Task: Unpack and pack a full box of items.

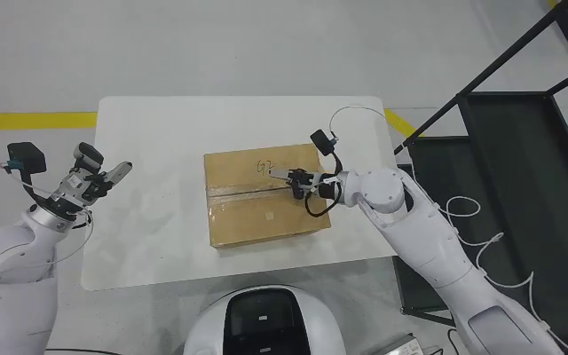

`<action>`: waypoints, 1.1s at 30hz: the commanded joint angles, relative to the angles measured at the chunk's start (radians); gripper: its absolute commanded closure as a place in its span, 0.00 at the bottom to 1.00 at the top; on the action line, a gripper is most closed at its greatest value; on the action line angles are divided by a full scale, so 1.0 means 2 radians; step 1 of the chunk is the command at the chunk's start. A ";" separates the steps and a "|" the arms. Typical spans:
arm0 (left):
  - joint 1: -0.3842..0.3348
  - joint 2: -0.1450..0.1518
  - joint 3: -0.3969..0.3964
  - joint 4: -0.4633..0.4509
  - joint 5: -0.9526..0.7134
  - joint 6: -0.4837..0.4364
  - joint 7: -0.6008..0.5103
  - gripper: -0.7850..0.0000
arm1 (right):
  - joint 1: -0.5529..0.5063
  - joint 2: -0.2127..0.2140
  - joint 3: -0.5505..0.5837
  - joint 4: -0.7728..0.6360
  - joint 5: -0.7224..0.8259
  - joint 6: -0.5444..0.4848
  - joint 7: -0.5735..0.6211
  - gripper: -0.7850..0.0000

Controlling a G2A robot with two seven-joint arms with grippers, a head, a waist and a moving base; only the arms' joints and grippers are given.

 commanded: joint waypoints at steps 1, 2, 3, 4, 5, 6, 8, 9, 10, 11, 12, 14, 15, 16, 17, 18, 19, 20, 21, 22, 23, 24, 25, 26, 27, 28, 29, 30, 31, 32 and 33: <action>0.000 0.000 0.000 0.000 0.000 0.000 0.000 0.00 | -0.015 0.004 0.021 -0.004 -0.001 0.003 -0.001 0.00; 0.000 0.000 0.000 0.000 0.000 0.000 0.000 0.00 | -0.021 0.007 0.031 -0.006 -0.002 0.005 -0.002 0.00; 0.000 0.000 0.000 0.000 0.000 0.000 0.000 0.00 | -0.027 0.009 0.040 -0.010 -0.005 0.008 -0.003 0.00; 0.000 0.000 0.000 0.000 0.000 0.000 0.000 0.00 | -0.033 0.010 0.049 -0.014 -0.006 0.009 -0.004 0.00; 0.000 0.000 0.000 0.000 0.000 0.000 0.000 0.00 | -0.038 0.012 0.057 -0.021 -0.006 0.010 -0.005 0.00; 0.000 0.000 0.000 0.000 0.000 0.000 0.000 0.00 | -0.041 0.013 0.063 -0.029 -0.004 0.008 -0.004 0.00; 0.000 0.000 0.000 0.000 0.000 0.000 0.000 0.00 | -0.045 0.013 0.069 -0.046 0.015 -0.014 0.005 0.00; 0.000 0.000 0.000 0.000 0.000 0.000 0.000 0.00 | -0.043 0.011 0.068 -0.049 0.036 -0.030 0.015 0.00; 0.000 0.000 0.000 0.000 0.000 0.000 0.000 0.00 | -0.038 0.010 0.065 -0.048 0.043 -0.042 0.020 0.00; 0.000 0.000 0.000 0.000 0.000 0.000 0.000 0.00 | -0.030 0.009 0.058 -0.048 0.044 -0.051 0.023 0.00; 0.000 0.000 0.000 0.000 0.000 0.000 0.000 0.00 | -0.021 0.006 0.048 -0.046 0.048 -0.056 0.025 0.00; 0.000 0.000 0.000 0.000 0.000 0.000 0.000 0.00 | 0.005 0.001 0.019 -0.040 0.026 -0.061 0.020 0.00; 0.000 0.000 0.000 0.000 0.000 0.000 0.000 0.00 | 0.018 -0.004 0.001 -0.030 0.034 -0.065 0.021 0.00; 0.000 0.000 0.000 0.000 0.000 0.000 0.000 0.00 | 0.035 -0.009 -0.016 -0.018 0.036 -0.068 0.018 0.00; 0.000 0.000 0.000 0.000 0.000 0.000 0.000 0.00 | 0.052 -0.015 -0.036 -0.006 0.037 -0.074 0.016 0.00; 0.000 0.000 0.000 0.000 0.000 0.000 0.000 0.00 | 0.068 -0.021 -0.055 0.010 0.046 -0.080 0.016 0.00; 0.000 0.000 0.000 0.000 0.000 0.000 0.000 0.00 | 0.086 -0.028 -0.073 0.025 0.052 -0.086 0.014 0.00; 0.000 0.000 0.000 0.000 0.000 0.000 0.000 0.00 | 0.102 -0.035 -0.092 0.040 0.058 -0.094 0.014 0.00; 0.000 0.000 0.000 0.000 0.000 0.000 0.000 0.00 | 0.117 -0.043 -0.110 0.056 0.067 -0.102 0.015 0.00; 0.000 0.000 0.000 0.000 0.000 0.000 0.000 0.00 | 0.133 -0.050 -0.126 0.072 0.069 -0.107 0.014 0.00; 0.000 0.000 0.000 0.000 0.000 0.000 0.000 0.00 | 0.146 -0.057 -0.141 0.085 0.072 -0.113 0.014 0.00; 0.001 0.000 -0.003 0.000 0.000 0.011 0.005 0.00 | 0.158 -0.063 -0.155 0.097 0.077 -0.117 0.015 0.00; 0.001 0.000 -0.008 0.001 -0.002 0.020 0.009 0.00 | 0.169 -0.070 -0.166 0.108 0.081 -0.121 0.016 0.00; 0.001 0.001 -0.015 0.003 -0.003 0.028 0.011 0.00 | 0.177 -0.075 -0.176 0.118 0.087 -0.125 0.018 0.00; 0.000 0.002 -0.022 0.004 0.000 0.033 0.011 0.00 | 0.185 -0.081 -0.185 0.128 0.091 -0.128 0.020 0.00; -0.002 0.004 -0.029 0.008 0.001 0.036 0.010 0.00 | 0.192 -0.086 -0.193 0.137 0.094 -0.131 0.022 0.00; -0.005 0.005 -0.036 0.012 0.000 0.038 0.009 0.00 | 0.198 -0.090 -0.200 0.145 0.098 -0.134 0.025 0.00; -0.008 0.007 -0.043 0.017 -0.003 0.038 0.004 0.00 | 0.204 -0.095 -0.207 0.153 0.101 -0.137 0.027 0.00; -0.012 0.008 -0.048 0.022 -0.008 0.034 -0.002 0.00 | 0.209 -0.099 -0.213 0.160 0.102 -0.141 0.028 0.00; -0.015 0.010 -0.053 0.028 -0.015 0.030 -0.011 0.00 | 0.214 -0.104 -0.219 0.166 0.107 -0.146 0.030 0.00; -0.019 0.012 -0.057 0.033 -0.021 0.026 -0.022 0.00 | 0.218 -0.109 -0.225 0.173 0.111 -0.151 0.031 0.00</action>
